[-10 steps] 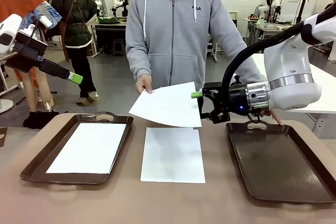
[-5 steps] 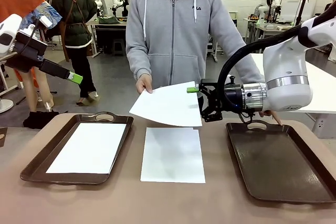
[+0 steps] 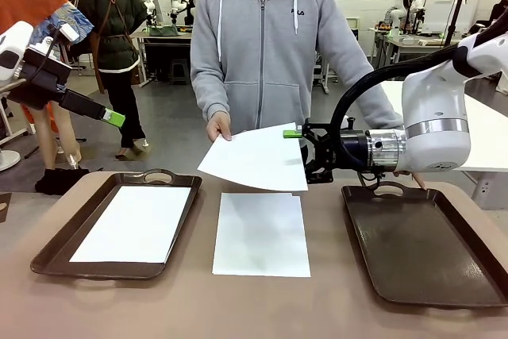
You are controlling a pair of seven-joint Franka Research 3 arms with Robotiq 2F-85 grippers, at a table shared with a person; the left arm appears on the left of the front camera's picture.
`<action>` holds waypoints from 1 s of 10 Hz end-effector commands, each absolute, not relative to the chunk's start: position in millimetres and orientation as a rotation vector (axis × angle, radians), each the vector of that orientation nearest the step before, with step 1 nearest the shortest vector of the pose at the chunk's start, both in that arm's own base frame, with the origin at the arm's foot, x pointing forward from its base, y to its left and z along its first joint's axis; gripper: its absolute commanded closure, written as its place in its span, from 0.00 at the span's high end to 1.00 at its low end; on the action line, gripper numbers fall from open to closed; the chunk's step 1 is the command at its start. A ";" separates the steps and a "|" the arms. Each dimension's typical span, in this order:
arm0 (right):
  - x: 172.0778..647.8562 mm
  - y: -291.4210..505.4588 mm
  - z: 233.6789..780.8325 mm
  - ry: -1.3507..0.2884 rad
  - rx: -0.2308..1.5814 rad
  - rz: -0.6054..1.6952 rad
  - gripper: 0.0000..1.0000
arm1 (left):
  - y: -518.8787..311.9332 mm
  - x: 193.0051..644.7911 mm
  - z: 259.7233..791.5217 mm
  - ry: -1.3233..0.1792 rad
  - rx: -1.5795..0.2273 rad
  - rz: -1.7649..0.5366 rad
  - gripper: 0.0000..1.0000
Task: Sort the A4 documents.
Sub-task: Receive the A4 Paper.
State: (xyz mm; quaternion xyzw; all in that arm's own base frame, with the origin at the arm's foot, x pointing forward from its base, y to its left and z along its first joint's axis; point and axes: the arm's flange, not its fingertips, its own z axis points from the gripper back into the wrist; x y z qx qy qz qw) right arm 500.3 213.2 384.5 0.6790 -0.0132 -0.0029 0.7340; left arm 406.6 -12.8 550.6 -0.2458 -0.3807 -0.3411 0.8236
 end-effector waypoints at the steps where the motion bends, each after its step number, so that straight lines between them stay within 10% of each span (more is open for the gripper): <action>1: 505.9 217.2 383.5 -0.010 1.505 -0.010 0.75 | -12.2 407.0 550.5 -0.814 -0.532 -0.724 1.00; 10: 505.4 216.1 379.5 0.010 1.471 -0.026 0.00 | -12.2 407.0 550.5 -0.814 -0.532 -0.724 1.00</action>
